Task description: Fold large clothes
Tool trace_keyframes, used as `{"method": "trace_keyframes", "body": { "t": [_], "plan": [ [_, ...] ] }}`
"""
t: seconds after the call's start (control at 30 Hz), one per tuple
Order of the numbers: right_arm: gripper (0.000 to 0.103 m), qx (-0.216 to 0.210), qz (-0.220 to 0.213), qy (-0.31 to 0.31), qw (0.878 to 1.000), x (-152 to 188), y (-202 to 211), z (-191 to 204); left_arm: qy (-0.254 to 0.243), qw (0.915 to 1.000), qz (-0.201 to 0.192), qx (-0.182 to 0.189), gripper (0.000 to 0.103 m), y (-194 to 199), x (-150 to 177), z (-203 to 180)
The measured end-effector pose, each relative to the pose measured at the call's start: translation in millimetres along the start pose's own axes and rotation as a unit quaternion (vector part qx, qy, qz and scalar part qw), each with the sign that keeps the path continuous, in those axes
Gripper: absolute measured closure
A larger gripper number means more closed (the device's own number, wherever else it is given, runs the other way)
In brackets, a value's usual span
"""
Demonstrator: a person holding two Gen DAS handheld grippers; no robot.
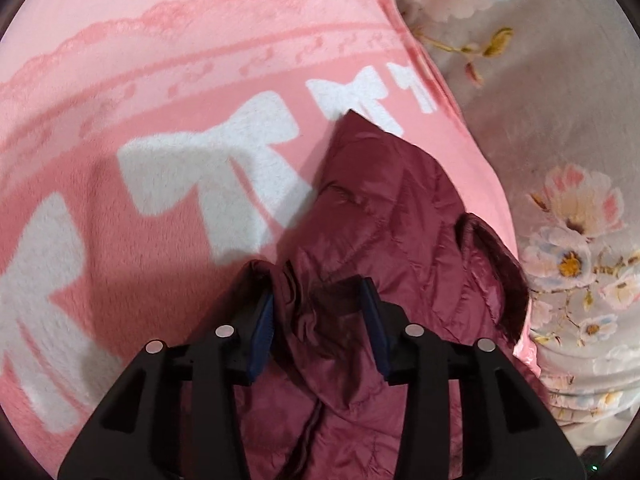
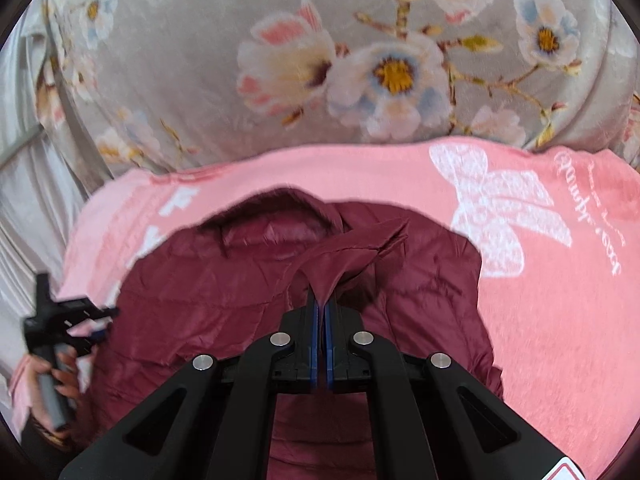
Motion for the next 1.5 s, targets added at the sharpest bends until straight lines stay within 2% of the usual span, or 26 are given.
{"method": "trace_keyframes", "body": {
  "t": [0.03,0.07,0.2,0.33,0.37,0.4,0.43,0.5,0.6,0.77,0.8,0.83,0.93,1.0,1.03,1.13,1.17,1.2,1.23,1.3,1.5],
  "plan": [
    [0.101,-0.001,-0.008,0.000,1.000,-5,6,-1,0.001,1.0000,-0.004,0.000,0.094,2,-2,1],
    [0.101,-0.003,-0.015,-0.001,1.000,-9,11,-1,-0.002,0.9999,-0.009,0.006,0.102,9,-5,0],
    [0.101,-0.007,-0.039,-0.008,0.999,-18,29,-9,-0.015,0.9978,-0.034,0.055,0.102,48,-13,-7],
    [0.101,-0.005,-0.031,-0.021,0.999,-13,20,-18,-0.023,0.9983,-0.018,0.051,0.100,48,-3,-3],
    [0.101,-0.006,-0.029,-0.024,0.999,-11,18,-18,-0.019,0.9984,-0.010,0.053,0.099,45,0,-1],
    [0.101,-0.008,-0.025,-0.026,0.999,-10,15,-18,-0.012,0.9983,0.001,0.058,0.091,41,4,2],
    [0.101,-0.008,-0.024,-0.025,0.999,-9,14,-17,-0.004,0.9984,0.008,0.056,0.076,37,7,6],
    [0.101,-0.006,-0.022,-0.017,1.000,-8,14,-12,0.023,0.9978,0.022,0.058,0.054,29,12,14],
    [0.101,-0.002,-0.024,-0.003,1.000,-10,17,-7,0.032,0.9974,0.032,0.057,0.052,19,20,18],
    [0.101,-0.001,-0.032,0.004,0.999,-18,24,-4,0.032,0.9978,0.015,0.056,0.053,11,12,11],
    [0.101,-0.002,-0.033,0.006,0.999,-19,26,-3,0.033,0.9975,0.012,0.062,0.064,12,9,9],
    [0.101,-0.002,-0.035,0.009,0.999,-20,28,-2,0.031,0.9972,0.010,0.067,0.083,14,4,4],
    [0.101,-0.003,-0.041,0.022,0.999,-21,35,3,0.031,0.9942,-0.002,0.103,0.102,35,-10,-8],
    [0.101,-0.001,-0.050,0.035,0.998,-15,39,3,0.032,0.9926,-0.030,0.114,0.103,54,-21,-2],
    [0.101,0.022,-0.040,0.040,0.998,-3,33,-5,0.033,0.9930,-0.036,0.108,0.103,55,-24,7],
    [0.103,0.015,0.044,0.000,0.999,48,-11,-28,0.027,0.9987,-0.033,0.026,0.103,25,-22,47],
    [0.103,0.021,0.067,-0.009,0.997,66,-23,-33,0.033,0.9989,-0.023,0.023,0.103,16,-20,58],
    [0.103,0.019,0.086,-0.011,0.996,86,-34,-35,0.031,0.9985,-0.026,0.038,0.103,16,-19,61],
    [0.103,0.017,0.093,-0.014,0.995,95,-38,-36,0.025,0.9981,-0.032,0.046,0.103,18,-18,62],
    [0.103,0.012,0.103,-0.020,0.994,112,-45,-34,0.005,0.9985,-0.039,0.039,0.103,19,-16,60],
    [0.103,0.002,0.095,-0.044,0.994,123,-39,-36,-0.046,0.9972,-0.056,0.020,0.103,17,-13,52]
  ]
}}
Point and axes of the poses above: each gripper's, at about its wrist camera, not at the fingertips, and y roughly against the way its jaws point, z to its left, x to its underside, the point moved 8 cm from there along -y, roughly the way its jaws point, and after that the axes turned 13 degrees about y, right-handed, at the moved point
